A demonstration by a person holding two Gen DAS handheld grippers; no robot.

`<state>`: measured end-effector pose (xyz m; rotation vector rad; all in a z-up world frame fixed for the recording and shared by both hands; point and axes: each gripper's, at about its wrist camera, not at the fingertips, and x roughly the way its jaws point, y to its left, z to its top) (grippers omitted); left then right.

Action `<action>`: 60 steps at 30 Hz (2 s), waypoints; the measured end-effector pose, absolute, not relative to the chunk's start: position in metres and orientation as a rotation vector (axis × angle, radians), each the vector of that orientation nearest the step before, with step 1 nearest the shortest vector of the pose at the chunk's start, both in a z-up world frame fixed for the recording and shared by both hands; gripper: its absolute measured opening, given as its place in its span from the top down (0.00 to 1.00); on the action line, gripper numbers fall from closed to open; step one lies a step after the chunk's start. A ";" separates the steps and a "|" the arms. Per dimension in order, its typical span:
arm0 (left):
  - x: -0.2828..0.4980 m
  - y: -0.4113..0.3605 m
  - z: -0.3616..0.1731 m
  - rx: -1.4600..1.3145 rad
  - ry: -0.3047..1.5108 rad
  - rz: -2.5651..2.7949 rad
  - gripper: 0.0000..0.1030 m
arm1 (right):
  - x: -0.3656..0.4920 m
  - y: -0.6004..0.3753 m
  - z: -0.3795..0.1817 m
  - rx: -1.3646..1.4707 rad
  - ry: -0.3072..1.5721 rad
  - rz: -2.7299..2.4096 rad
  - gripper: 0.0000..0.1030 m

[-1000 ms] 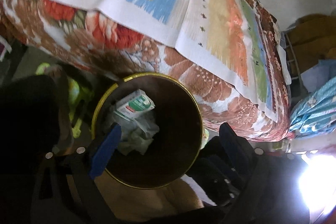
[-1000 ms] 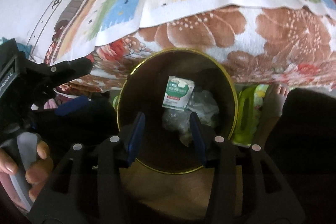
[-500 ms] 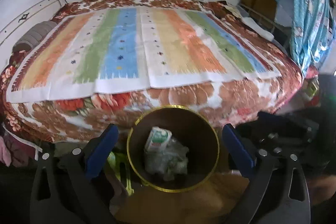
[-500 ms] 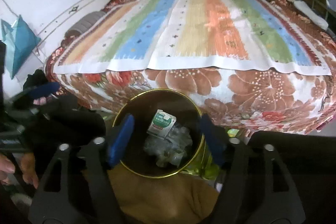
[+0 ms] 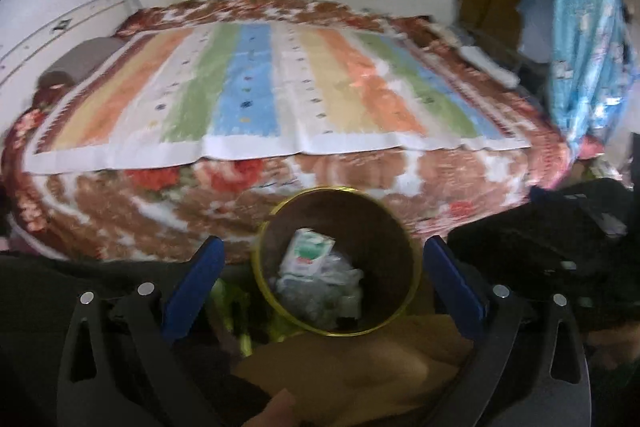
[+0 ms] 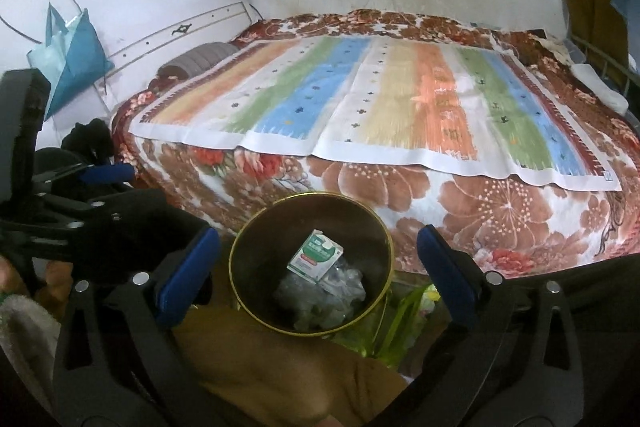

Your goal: Collect trash

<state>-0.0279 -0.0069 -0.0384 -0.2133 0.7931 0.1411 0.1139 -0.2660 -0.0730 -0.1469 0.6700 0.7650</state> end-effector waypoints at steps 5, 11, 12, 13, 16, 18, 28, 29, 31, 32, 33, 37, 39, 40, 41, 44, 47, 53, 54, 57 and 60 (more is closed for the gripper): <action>-0.026 -0.016 -0.040 -0.190 0.803 0.104 0.06 | 0.113 -0.266 -0.072 -0.146 0.676 0.773 0.08; -0.026 -0.016 -0.041 -0.200 0.817 0.084 0.06 | 0.114 -0.264 -0.073 -0.144 0.681 0.785 0.08; -0.025 -0.017 -0.042 -0.198 0.818 0.081 0.06 | 0.113 -0.263 -0.073 -0.144 0.680 0.788 0.08; -0.025 -0.017 -0.042 -0.198 0.819 0.079 0.06 | 0.113 -0.263 -0.073 -0.144 0.680 0.789 0.08; -0.024 -0.017 -0.042 -0.200 0.823 0.083 0.06 | 0.112 -0.262 -0.074 -0.144 0.680 0.798 0.08; -0.024 -0.016 -0.042 -0.203 0.821 0.085 0.06 | 0.112 -0.262 -0.074 -0.142 0.680 0.801 0.08; -0.024 -0.017 -0.043 -0.208 0.825 0.077 0.06 | 0.113 -0.262 -0.075 -0.119 0.694 0.825 0.08; -0.024 -0.017 -0.043 -0.207 0.825 0.079 0.06 | 0.113 -0.262 -0.075 -0.119 0.693 0.826 0.08; -0.024 -0.017 -0.043 -0.207 0.826 0.078 0.06 | 0.113 -0.262 -0.076 -0.117 0.694 0.829 0.08; -0.024 -0.016 -0.043 -0.206 0.824 0.077 0.06 | 0.113 -0.262 -0.076 -0.116 0.694 0.830 0.08; -0.024 -0.017 -0.043 -0.206 0.824 0.077 0.06 | 0.113 -0.262 -0.076 -0.117 0.694 0.829 0.08; -0.023 -0.017 -0.043 -0.205 0.827 0.079 0.06 | 0.112 -0.261 -0.077 -0.113 0.698 0.832 0.08; -0.024 -0.017 -0.044 -0.205 0.829 0.078 0.06 | 0.112 -0.261 -0.078 -0.110 0.702 0.834 0.08; -0.024 -0.017 -0.044 -0.206 0.828 0.079 0.06 | 0.112 -0.260 -0.079 -0.108 0.705 0.835 0.08; -0.024 -0.017 -0.044 -0.207 0.828 0.078 0.06 | 0.112 -0.261 -0.079 -0.106 0.705 0.836 0.08; -0.024 -0.017 -0.044 -0.206 0.829 0.079 0.06 | 0.113 -0.261 -0.078 -0.108 0.705 0.835 0.08; -0.024 -0.017 -0.044 -0.207 0.828 0.078 0.06 | 0.112 -0.260 -0.079 -0.113 0.702 0.837 0.08; -0.024 -0.019 -0.044 -0.209 0.826 0.072 0.06 | 0.111 -0.260 -0.080 -0.106 0.707 0.846 0.08; -0.025 -0.019 -0.044 -0.210 0.823 0.069 0.06 | 0.111 -0.260 -0.080 -0.105 0.707 0.847 0.08; -0.025 -0.021 -0.044 -0.212 0.822 0.068 0.06 | 0.112 -0.260 -0.080 -0.103 0.708 0.849 0.08; -0.025 -0.021 -0.044 -0.211 0.821 0.067 0.06 | 0.111 -0.259 -0.080 -0.103 0.709 0.850 0.08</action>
